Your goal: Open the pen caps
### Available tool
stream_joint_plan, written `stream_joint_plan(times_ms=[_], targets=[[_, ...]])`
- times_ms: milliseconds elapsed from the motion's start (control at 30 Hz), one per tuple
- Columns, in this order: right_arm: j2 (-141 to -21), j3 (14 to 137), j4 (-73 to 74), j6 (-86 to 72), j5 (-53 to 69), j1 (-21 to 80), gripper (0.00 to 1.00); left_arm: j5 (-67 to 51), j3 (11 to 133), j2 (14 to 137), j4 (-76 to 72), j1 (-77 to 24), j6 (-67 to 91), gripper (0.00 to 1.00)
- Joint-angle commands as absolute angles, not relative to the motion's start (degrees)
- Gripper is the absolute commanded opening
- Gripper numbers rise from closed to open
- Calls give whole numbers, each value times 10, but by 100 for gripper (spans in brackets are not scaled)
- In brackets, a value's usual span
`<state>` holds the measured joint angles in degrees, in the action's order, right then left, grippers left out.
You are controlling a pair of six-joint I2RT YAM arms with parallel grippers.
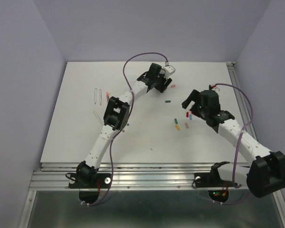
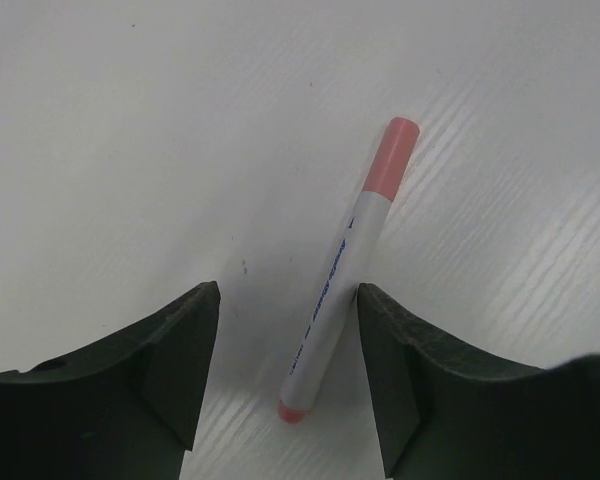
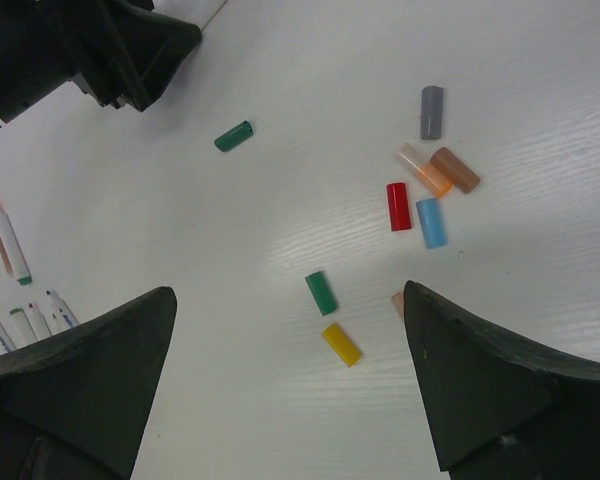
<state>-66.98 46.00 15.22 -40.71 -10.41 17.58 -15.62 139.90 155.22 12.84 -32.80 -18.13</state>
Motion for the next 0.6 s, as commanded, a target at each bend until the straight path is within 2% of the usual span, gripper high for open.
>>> stream_joint_plan(times_ms=[0,100,267,433,533,567], targets=[[-667,441,117,-400,-99,172,100,-127,1441,1549,160,-336,-205,66],[-665,432,107,-403,-95,172,100,-117,1440,1552,186,-339,-220,61],[-664,430,106,-400,-98,172,100,-74,1432,1562,228,-349,-249,58],[-659,424,107,-398,-100,172,100,-101,1406,1555,254,-351,-261,52],[-645,421,109,-398,-107,171,100,-165,1397,1548,269,-345,-247,37],[-645,420,109,-398,-109,171,100,-165,1395,1545,272,-345,-241,35]])
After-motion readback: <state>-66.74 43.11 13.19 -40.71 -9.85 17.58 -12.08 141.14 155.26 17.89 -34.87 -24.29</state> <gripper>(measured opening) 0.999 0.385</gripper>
